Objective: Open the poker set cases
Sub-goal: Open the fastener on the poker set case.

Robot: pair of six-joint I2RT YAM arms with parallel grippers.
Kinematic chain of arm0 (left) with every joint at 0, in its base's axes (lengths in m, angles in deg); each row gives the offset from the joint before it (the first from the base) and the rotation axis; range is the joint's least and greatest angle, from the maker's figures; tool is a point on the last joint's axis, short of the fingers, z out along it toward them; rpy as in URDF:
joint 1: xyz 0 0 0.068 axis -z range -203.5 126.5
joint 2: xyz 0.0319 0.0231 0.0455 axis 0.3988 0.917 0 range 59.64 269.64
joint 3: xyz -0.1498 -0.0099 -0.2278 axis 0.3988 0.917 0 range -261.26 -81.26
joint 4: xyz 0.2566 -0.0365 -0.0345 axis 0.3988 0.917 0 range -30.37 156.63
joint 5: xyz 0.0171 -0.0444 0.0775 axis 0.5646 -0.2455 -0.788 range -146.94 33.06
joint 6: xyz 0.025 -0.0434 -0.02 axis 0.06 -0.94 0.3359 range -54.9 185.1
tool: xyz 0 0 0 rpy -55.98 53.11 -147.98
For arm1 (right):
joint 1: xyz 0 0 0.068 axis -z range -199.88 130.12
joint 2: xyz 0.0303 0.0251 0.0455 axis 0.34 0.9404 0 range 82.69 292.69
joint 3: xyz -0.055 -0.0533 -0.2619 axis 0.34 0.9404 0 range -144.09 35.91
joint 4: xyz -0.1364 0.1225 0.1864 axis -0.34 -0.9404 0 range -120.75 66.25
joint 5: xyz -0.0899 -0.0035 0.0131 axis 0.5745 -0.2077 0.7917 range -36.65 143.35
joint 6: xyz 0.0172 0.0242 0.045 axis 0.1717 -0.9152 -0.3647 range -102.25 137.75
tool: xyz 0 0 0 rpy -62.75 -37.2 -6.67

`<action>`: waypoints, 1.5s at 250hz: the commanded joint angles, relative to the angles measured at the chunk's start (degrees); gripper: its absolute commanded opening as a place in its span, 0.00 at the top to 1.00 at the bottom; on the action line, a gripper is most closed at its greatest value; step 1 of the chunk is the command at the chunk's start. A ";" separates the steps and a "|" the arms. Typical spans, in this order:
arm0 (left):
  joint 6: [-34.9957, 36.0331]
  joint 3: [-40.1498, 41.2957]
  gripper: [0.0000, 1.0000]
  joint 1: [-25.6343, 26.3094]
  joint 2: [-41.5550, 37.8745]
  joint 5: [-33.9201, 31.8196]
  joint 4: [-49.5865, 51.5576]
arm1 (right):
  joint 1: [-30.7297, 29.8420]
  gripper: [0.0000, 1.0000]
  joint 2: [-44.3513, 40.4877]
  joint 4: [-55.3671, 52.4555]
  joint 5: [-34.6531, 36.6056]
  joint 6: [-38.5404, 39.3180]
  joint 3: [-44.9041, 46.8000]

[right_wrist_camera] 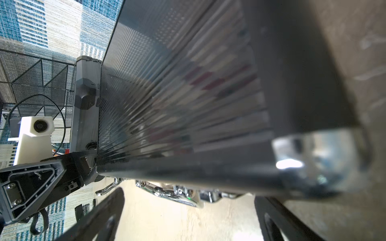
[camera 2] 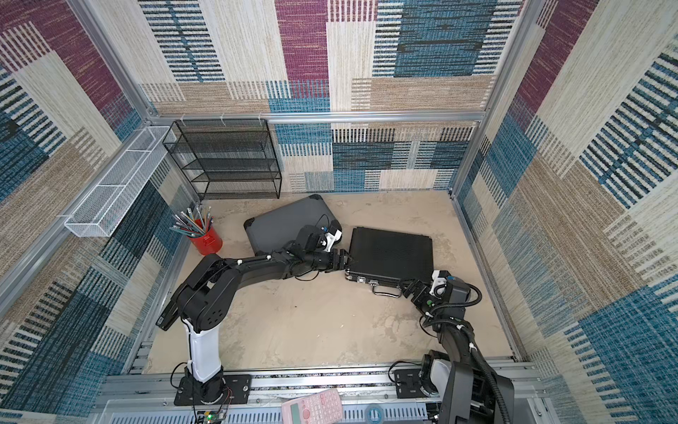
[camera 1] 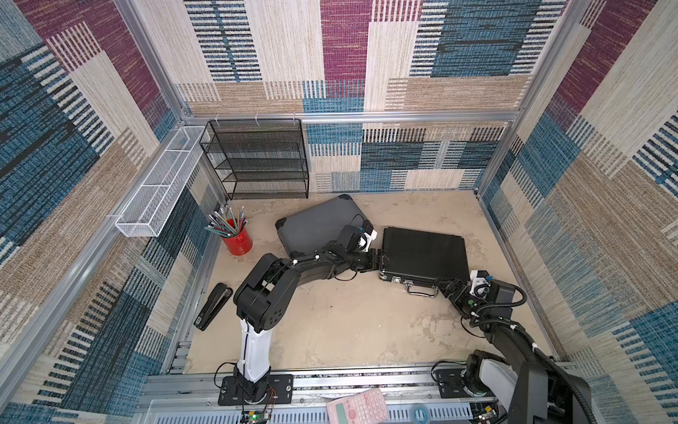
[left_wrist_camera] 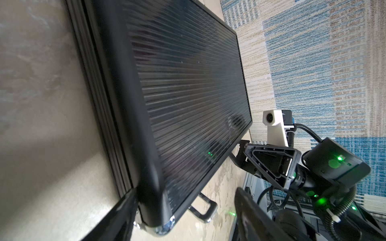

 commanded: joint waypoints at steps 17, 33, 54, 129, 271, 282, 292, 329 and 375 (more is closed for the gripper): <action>2.70 -0.92 0.26 0.00 0.09 2.18 -0.58 | 1.21 0.01 2.21 4.21 -1.47 1.39 -0.53; 2.83 -0.99 0.26 -0.05 0.06 2.13 -0.44 | 1.21 0.01 2.15 6.23 -3.68 1.52 -0.32; 2.52 -1.02 0.25 -0.18 0.28 2.37 -0.85 | 1.21 0.01 1.47 8.10 -5.57 1.58 0.48; 0.09 -1.32 0.25 -0.64 0.57 3.90 -3.36 | 1.29 0.01 1.59 11.71 -9.23 -0.30 3.40; 1.07 -0.89 0.25 -0.64 -0.01 2.58 -2.03 | 1.92 0.01 -3.30 3.97 -4.76 -2.16 2.14; 1.20 -1.17 0.25 -0.64 0.12 2.25 -1.40 | 1.93 0.01 -2.91 1.01 -2.52 -0.91 0.95; 1.11 -1.48 0.25 -0.64 0.20 2.06 -0.65 | 2.00 0.01 -2.55 -0.84 -0.19 -0.39 0.23; 1.26 -0.79 0.25 -0.64 -1.11 -0.36 1.02 | 2.00 0.01 -1.76 -3.62 5.29 0.87 -1.98; 1.70 -1.08 0.24 -0.69 -1.99 -0.84 1.47 | 2.09 0.01 -0.68 -2.59 4.53 2.98 -2.98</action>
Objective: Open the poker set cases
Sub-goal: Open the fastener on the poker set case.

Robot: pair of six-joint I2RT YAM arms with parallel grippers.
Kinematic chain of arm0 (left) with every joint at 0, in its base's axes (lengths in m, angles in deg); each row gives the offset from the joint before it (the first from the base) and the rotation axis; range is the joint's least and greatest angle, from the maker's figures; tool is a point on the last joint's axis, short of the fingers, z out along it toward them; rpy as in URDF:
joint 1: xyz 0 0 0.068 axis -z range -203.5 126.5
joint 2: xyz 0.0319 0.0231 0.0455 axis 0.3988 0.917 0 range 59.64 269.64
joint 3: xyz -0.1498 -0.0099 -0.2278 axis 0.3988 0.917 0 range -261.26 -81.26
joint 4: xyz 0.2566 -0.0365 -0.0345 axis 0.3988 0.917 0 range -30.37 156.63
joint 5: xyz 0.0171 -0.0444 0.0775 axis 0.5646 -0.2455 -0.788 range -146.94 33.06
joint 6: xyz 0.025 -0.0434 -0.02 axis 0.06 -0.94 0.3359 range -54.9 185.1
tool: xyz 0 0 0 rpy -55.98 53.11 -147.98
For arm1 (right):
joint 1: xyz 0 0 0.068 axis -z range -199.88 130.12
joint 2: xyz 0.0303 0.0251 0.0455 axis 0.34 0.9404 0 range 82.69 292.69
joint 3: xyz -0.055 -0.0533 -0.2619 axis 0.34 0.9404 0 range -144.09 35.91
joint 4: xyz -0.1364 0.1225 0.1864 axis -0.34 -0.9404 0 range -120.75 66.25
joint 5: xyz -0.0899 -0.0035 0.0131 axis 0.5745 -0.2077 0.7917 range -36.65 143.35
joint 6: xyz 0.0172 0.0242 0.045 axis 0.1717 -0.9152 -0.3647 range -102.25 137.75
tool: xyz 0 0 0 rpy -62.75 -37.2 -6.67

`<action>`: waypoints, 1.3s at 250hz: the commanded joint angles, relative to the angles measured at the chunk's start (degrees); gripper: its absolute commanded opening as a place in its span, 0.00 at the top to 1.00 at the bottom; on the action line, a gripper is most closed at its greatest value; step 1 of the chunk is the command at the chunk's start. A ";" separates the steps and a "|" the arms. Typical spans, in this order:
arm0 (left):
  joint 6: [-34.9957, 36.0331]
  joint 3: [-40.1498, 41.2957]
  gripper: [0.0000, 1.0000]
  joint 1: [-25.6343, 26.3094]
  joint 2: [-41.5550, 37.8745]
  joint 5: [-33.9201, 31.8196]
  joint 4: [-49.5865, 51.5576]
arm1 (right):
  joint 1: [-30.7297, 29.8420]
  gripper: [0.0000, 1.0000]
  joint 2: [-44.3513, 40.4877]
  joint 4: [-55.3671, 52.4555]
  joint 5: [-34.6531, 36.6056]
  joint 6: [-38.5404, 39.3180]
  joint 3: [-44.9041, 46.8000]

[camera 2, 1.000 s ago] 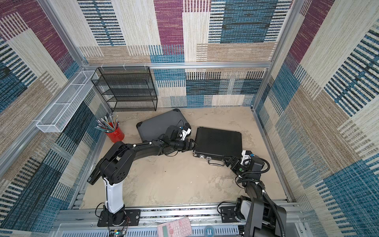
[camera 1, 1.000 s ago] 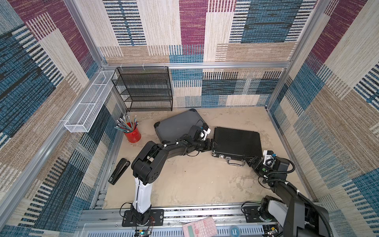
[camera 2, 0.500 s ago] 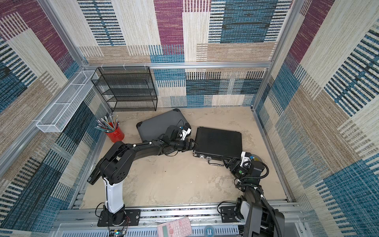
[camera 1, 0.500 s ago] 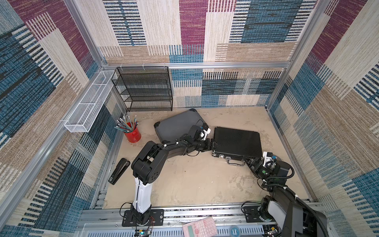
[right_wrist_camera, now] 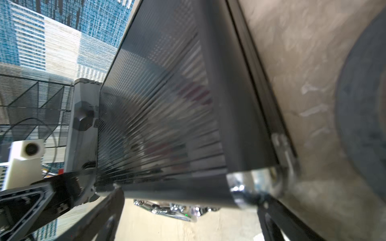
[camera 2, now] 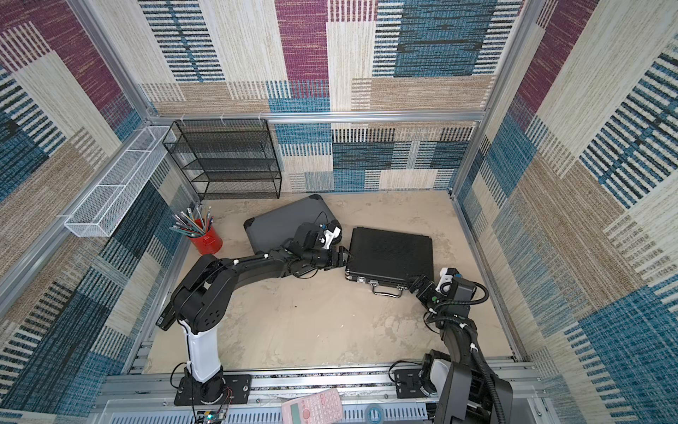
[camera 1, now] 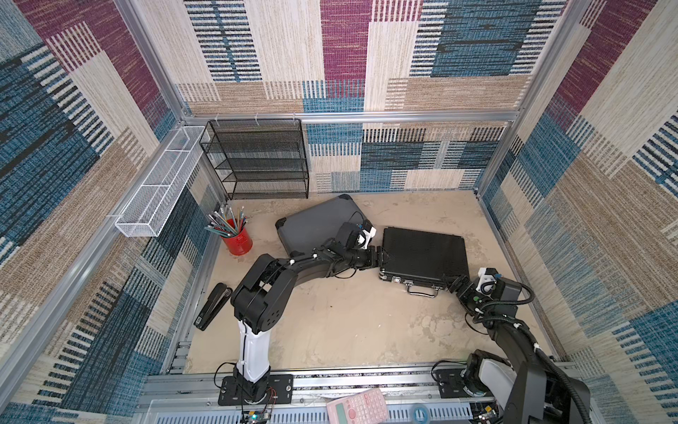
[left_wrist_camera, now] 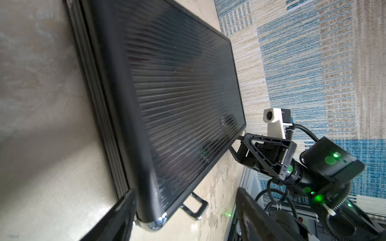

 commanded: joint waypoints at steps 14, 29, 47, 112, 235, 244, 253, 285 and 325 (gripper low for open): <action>1.28 -0.65 0.24 -0.03 0.21 -0.22 -0.16 | -0.05 0.01 1.90 4.13 -2.37 2.42 0.97; 0.46 -0.66 0.24 -0.03 0.46 0.56 -0.79 | 0.08 0.01 3.62 7.94 -5.25 1.53 2.21; 0.25 -0.71 0.24 -0.03 0.44 1.04 -0.57 | 0.08 0.01 4.79 10.04 -5.87 0.85 2.82; -1.26 -1.19 0.24 -0.12 2.81 3.07 -1.38 | 0.55 0.01 5.08 8.60 -8.85 3.15 1.26; -0.10 -2.45 0.24 -1.44 2.95 4.49 -0.15 | 0.54 0.00 3.93 13.50 -12.30 1.70 4.02; 0.12 -2.65 0.24 -1.50 3.01 4.73 -0.04 | 0.56 0.01 3.94 12.26 -10.81 2.30 3.67; 0.54 -2.83 0.24 -1.53 3.04 4.72 0.52 | 0.58 0.01 3.98 10.82 -8.92 2.84 3.22; 3.22 -3.28 0.24 -1.55 2.91 4.26 2.33 | 0.59 0.01 5.71 5.65 -2.08 5.81 0.72; 4.82 -3.54 0.24 -1.68 3.58 6.34 1.82 | 0.56 0.01 8.78 11.40 -7.20 4.89 0.45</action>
